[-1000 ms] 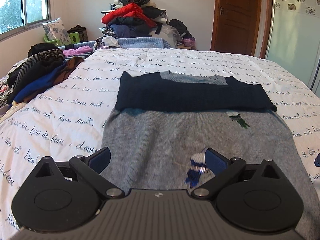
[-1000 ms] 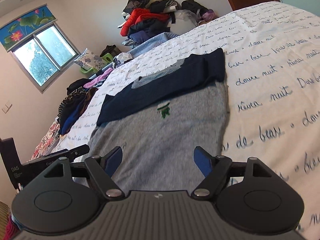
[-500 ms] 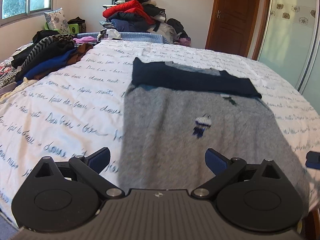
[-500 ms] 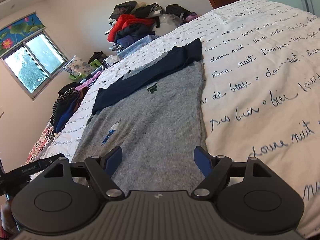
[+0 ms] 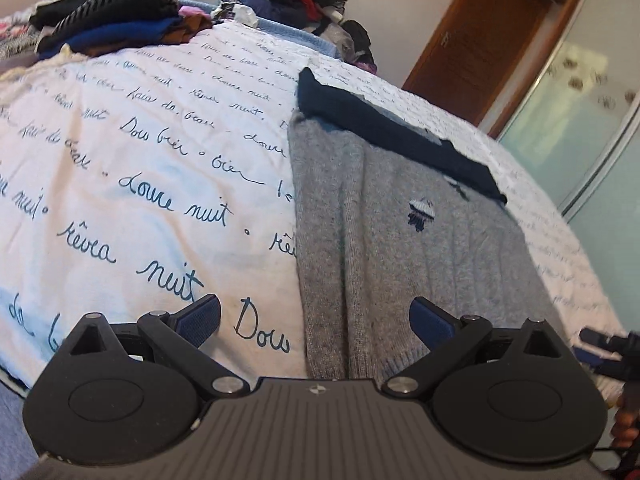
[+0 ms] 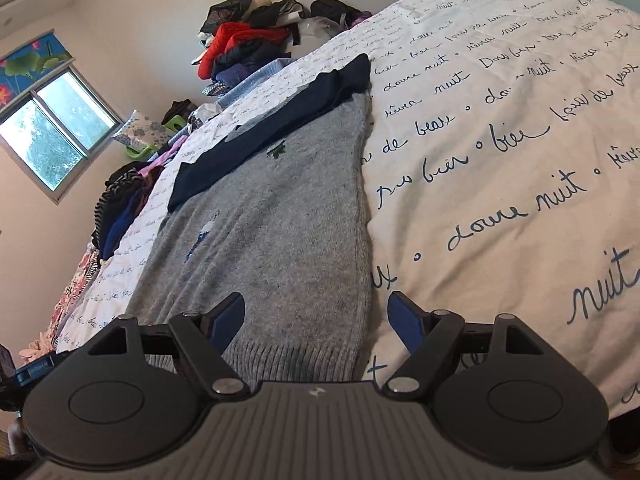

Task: Fold small clothes
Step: 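Move the left tool toward the opposite side edge of the sweater, then grasp the grey sweater hem with the right tool while the left tool grasps its side edge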

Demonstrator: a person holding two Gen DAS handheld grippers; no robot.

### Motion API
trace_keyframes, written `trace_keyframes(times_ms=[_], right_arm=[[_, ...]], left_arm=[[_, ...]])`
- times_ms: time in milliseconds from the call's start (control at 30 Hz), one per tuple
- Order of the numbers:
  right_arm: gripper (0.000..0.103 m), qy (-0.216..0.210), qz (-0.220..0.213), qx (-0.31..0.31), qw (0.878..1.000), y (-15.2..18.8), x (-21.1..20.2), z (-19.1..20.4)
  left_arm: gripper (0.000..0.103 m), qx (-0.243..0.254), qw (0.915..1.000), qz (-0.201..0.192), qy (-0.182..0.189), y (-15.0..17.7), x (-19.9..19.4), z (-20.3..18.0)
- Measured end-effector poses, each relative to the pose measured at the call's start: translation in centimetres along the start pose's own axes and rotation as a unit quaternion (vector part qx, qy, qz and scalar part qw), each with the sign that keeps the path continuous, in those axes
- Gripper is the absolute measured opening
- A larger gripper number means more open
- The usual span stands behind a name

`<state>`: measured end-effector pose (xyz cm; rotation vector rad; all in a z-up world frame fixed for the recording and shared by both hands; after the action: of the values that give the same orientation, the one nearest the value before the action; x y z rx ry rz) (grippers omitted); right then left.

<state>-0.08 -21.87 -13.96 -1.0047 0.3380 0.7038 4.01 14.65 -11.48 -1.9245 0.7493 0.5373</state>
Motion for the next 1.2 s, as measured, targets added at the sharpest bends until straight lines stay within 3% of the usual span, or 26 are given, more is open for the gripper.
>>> trace_keyframes(times_ms=[233, 400, 533, 600, 733, 833, 867, 1200], right_arm=[[0.079, -0.021, 0.005, 0.01, 1.0, 0.8, -0.6, -0.8], [0.079, -0.09, 0.032, 0.027, 0.995, 2.1, -0.2, 0.2], [0.079, -0.138, 0.037, 0.077, 0.987, 2.9, 0.5, 0.1], [0.069, -0.157, 0.031, 0.102, 0.982, 2.9, 0.8, -0.2], [0.035, -0.168, 0.041, 0.127, 0.977, 3.2, 2.2, -0.8], [0.026, -0.173, 0.039, 0.129, 0.976, 3.1, 2.6, -0.6], [0.013, -0.167, 0.037, 0.124, 0.977, 2.9, 2.6, -0.6], [0.008, -0.129, 0.016, 0.075, 0.989, 1.6, -0.2, -1.0]], left_arm=[[0.099, -0.01, 0.9999, 0.008, -0.01, 0.1, -0.2, 0.8], [0.099, 0.01, 0.9994, 0.011, -0.03, 0.3, -0.1, 0.7], [0.099, -0.006, 0.9994, 0.013, -0.031, 0.2, 0.1, 1.0], [0.099, -0.011, 0.9994, 0.015, -0.03, 0.3, 0.2, 1.1], [0.099, -0.003, 0.9995, 0.018, -0.024, 0.5, 0.3, 0.8], [0.099, -0.005, 0.9997, 0.022, -0.01, 0.4, 0.1, 0.6], [0.099, -0.008, 0.9997, 0.023, -0.002, 0.4, 0.0, 0.6], [0.099, -0.036, 0.9941, 0.067, 0.077, 1.4, -0.6, 0.2]])
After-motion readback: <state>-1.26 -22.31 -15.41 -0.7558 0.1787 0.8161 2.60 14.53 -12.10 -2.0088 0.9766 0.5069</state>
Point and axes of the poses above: each gripper's, at about its wrist camera, not at the fingertips, and x roughly the way its jaws point, z to its left, y to its underside, the point moved 8 cm from there along x, roughly the way its jaws point, and after that the axes turned 6 degrees about -x, right-handed, at the moved point
